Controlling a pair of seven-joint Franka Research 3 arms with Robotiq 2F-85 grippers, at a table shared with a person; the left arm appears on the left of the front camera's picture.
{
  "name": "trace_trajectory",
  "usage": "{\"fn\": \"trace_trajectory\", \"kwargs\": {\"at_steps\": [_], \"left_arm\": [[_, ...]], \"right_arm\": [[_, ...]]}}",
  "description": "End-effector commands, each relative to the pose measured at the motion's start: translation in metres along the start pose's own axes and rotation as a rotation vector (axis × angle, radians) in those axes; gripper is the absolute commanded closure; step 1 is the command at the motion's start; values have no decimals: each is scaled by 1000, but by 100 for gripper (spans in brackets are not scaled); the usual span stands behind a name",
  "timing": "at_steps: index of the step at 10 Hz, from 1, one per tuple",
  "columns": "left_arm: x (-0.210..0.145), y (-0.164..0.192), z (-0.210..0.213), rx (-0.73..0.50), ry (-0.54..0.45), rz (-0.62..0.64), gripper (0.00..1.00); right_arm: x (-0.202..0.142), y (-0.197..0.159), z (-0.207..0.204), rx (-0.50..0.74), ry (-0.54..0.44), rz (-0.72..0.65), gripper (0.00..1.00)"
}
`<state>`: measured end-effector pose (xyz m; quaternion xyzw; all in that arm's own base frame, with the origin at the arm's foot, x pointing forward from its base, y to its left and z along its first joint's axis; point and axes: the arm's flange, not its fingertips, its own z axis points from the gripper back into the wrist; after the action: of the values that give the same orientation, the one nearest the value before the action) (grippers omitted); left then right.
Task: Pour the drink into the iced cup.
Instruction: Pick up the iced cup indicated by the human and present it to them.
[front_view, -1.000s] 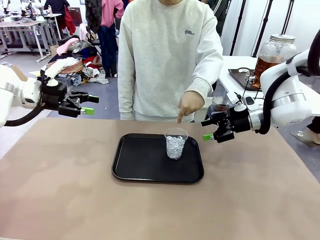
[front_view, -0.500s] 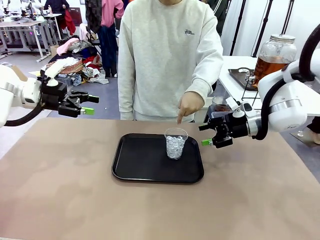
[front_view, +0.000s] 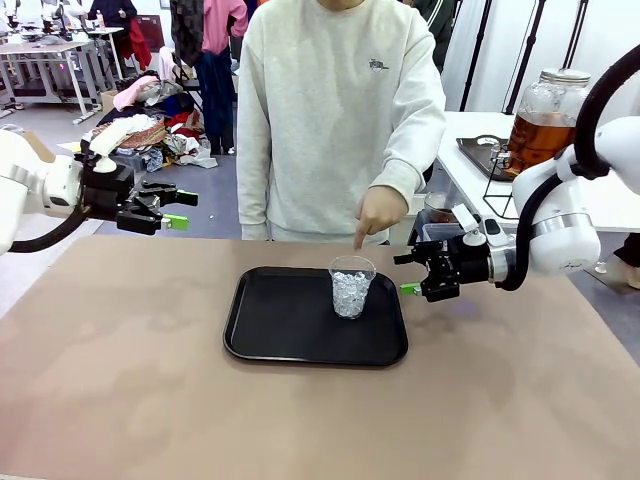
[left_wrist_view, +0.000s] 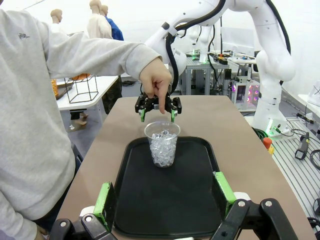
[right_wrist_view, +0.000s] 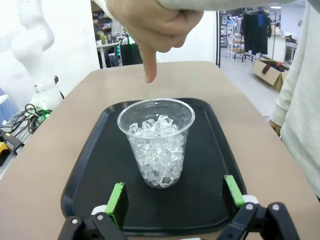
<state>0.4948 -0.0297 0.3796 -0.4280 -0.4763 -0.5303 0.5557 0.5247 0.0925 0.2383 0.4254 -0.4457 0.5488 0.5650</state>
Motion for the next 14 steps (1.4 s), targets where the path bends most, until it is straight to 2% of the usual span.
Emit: {"fn": "trace_trajectory", "kwargs": {"at_steps": [1,7,14], "left_arm": [[2,-1,1,-2,-5,-3,0],[2,-1,1,-2,-5,-3,0],[2,-1,1,-2,-5,-3,0]], "right_arm": [[-6,-8,-6,-18,-53,18,0],[-22,-10,-37,75,-89,-51,0],[-23,-12,-62,93,-116,-58,0]]}}
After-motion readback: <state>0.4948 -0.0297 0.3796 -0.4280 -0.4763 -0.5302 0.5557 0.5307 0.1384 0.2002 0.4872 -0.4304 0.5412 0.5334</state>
